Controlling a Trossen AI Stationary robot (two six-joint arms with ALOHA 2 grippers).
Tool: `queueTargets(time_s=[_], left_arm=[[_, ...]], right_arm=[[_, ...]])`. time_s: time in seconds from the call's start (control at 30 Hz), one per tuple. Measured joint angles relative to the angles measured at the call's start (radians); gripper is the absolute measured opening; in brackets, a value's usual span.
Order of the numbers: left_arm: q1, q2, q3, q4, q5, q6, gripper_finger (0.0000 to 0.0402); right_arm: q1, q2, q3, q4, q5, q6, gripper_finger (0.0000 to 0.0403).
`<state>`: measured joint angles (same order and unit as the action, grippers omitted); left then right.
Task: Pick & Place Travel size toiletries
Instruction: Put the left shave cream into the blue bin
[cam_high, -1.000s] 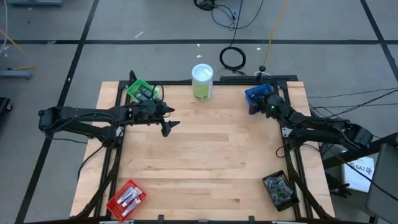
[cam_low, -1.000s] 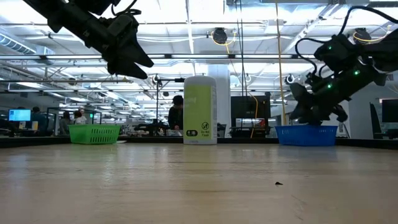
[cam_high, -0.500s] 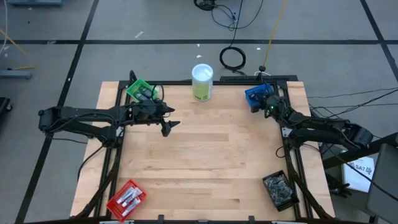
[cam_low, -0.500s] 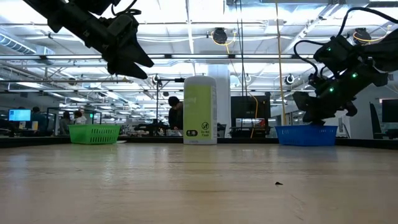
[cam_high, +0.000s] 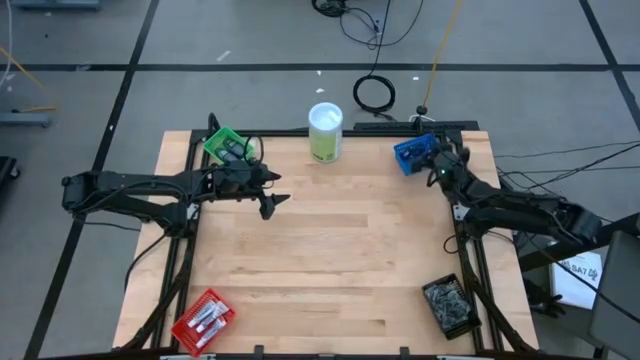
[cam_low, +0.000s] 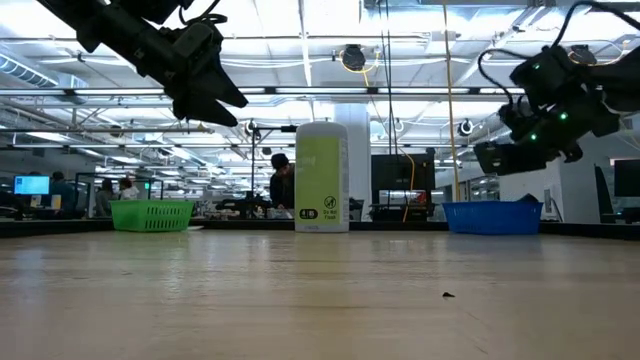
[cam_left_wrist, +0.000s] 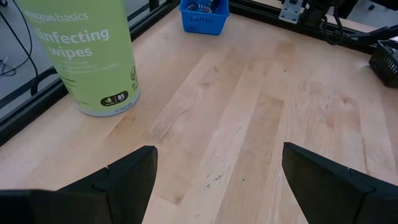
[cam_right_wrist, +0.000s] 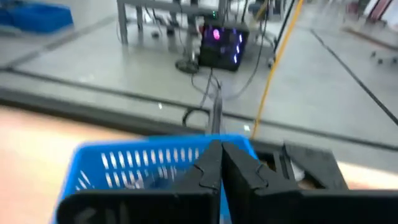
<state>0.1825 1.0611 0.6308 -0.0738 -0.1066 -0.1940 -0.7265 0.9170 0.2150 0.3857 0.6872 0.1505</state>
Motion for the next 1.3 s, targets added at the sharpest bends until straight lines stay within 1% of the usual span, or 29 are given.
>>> queueTargets(time_s=[0.1,0.17,0.33,0.53,0.6,0.7,1.0,1.3], left_arm=[[0.0,0.0,0.0,0.0,0.0,0.0,0.0337],[0.0,0.0,0.0,0.0,0.0,0.0,0.0337],[0.0,0.0,0.0,-0.005,0.0,-0.002,0.0337],[0.0,0.0,0.0,0.001,0.0,0.006,0.0337],[0.0,0.0,0.0,0.002,0.0,0.008,0.0337],[0.0,0.0,0.0,0.002,0.0,0.008,0.0337],[0.0,0.0,0.0,0.002,0.0,0.008,0.0337],[0.0,0.0,0.0,0.004,0.002,0.004,0.0337]], right_arm=[[0.002,-0.035,0.0,0.045,-0.003,-0.043,0.0001],[0.002,-0.061,0.001,0.022,0.017,-0.067,0.0001],[0.001,-0.122,0.019,-0.27,0.196,-0.003,0.0],[0.002,-0.165,0.021,-0.423,0.273,0.066,0.0],[-0.003,-0.168,0.021,-0.425,0.229,0.066,0.0],[-0.023,-0.164,0.021,-0.417,0.135,0.046,0.0],[-0.111,-0.11,0.021,-0.417,-0.043,0.055,0.0],[-0.145,-0.086,0.021,-0.349,-0.292,0.054,0.0]])
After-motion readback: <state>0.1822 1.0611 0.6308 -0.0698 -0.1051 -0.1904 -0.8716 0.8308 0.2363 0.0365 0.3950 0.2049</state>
